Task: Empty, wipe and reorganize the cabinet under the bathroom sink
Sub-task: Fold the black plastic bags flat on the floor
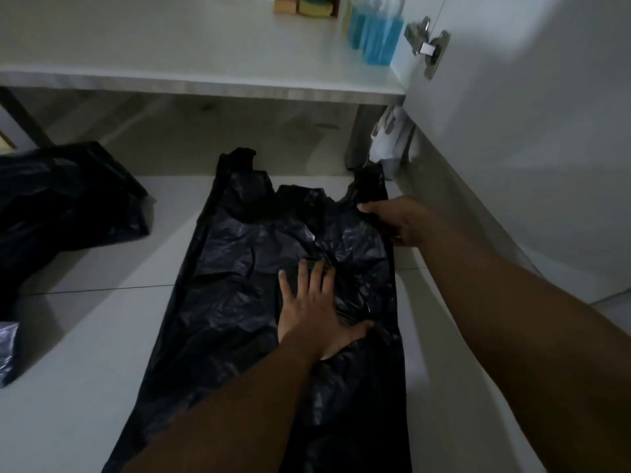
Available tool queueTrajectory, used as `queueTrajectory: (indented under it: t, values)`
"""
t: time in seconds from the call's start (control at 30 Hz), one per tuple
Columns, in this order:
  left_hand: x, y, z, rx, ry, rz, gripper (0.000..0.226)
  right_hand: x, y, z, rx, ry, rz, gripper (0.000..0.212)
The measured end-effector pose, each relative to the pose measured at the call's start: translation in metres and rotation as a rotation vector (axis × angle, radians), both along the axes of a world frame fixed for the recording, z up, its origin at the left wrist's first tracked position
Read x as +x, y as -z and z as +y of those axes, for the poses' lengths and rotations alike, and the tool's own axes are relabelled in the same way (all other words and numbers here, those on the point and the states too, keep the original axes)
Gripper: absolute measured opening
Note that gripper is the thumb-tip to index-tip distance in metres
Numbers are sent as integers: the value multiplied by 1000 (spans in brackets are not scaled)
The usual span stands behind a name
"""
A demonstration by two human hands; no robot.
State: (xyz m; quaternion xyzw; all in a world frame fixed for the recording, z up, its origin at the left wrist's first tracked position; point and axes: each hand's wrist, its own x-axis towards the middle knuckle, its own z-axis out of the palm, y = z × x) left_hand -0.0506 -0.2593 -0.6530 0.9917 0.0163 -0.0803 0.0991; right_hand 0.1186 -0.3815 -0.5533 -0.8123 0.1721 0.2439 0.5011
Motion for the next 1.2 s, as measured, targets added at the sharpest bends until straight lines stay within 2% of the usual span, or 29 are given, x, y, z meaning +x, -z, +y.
queueTrajectory:
  t: [0.1, 0.27, 0.37, 0.43, 0.53, 0.6, 0.73, 0.8, 0.93, 1.13, 1.17, 1.2]
  values:
    - [1, -4, 0, 0, -5, -23, 124, 10, -2, 6, 1, -58, 55, 39]
    - [0, -6, 1, -2, -2, -12, 123, 37, -8, 16, 364, 48, 114, 17]
    - [1, -6, 1, -4, -1, -4, 123, 51, -16, 20, 523, 108, 134, 17]
    - [2, -8, 0, -10, 4, -3, 122, 59, -24, 22, 555, 134, 41, 20]
    - [1, -9, 0, -12, 2, 3, 121, 75, -34, 22, 357, 272, -340, 32]
    - [0, -9, 0, -7, 1, 10, 122, 83, -39, 23, 179, 245, -476, 39]
    - [0, -10, 0, -17, -6, 19, 129, 86, -29, 25, -100, 12, -514, 50]
    - [0, -11, 0, -21, -7, 9, 132, 83, -23, 24, -165, -76, -481, 60]
    - [-2, -11, 0, -28, -9, -6, 134, 81, -27, 22, 154, 180, -402, 63]
    - [-2, -13, 0, -32, -15, -7, 135, 93, -40, 35, 381, 423, -339, 15]
    - [-2, -13, 0, -31, -13, -3, 135, 97, -40, 37, 389, 458, -338, 11]
    - [-2, -14, 0, -30, -13, 0, 135, 100, -40, 39, 396, 496, -337, 17]
